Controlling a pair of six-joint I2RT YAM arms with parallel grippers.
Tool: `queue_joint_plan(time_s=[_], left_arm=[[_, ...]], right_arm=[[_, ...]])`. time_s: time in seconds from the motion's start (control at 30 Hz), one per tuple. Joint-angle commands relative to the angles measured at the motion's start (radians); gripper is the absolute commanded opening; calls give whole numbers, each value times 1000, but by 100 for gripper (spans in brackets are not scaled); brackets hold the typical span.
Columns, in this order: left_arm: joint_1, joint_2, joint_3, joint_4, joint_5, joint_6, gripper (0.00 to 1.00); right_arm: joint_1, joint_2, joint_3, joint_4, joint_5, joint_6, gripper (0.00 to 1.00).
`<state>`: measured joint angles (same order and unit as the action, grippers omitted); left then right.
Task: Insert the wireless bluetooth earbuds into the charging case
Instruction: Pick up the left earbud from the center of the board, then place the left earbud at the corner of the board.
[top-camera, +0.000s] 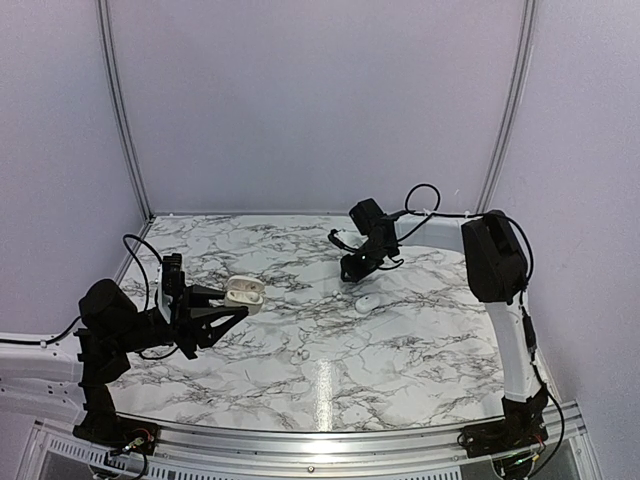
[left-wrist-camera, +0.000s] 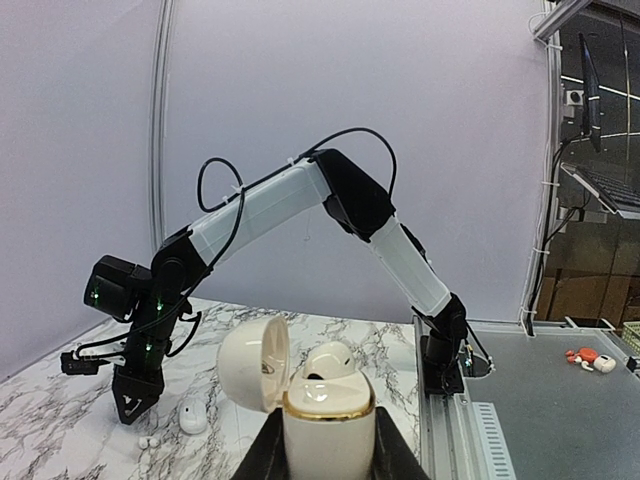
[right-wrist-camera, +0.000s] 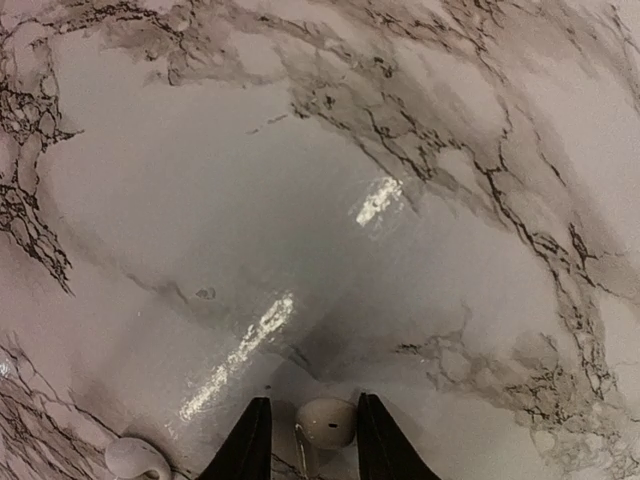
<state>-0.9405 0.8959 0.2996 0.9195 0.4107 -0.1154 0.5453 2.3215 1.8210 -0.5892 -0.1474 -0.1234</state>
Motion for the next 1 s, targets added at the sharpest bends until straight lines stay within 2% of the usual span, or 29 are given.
queue_joint_plan(time_s=[0.0, 0.27, 0.73, 0.97], left_arm=[[5, -11, 1, 49, 0, 14, 0], [6, -19, -2, 49, 0, 11, 0], [6, -36, -5, 49, 2, 1, 0], [6, -51, -4, 49, 8, -17, 0]], right_arm=[[-4, 6, 3, -34, 8, -4, 26], [10, -28, -10, -44, -3, -8, 19], [66, -185, -28, -52, -24, -7, 16], [191, -356, -203, -47, -44, 6, 16]])
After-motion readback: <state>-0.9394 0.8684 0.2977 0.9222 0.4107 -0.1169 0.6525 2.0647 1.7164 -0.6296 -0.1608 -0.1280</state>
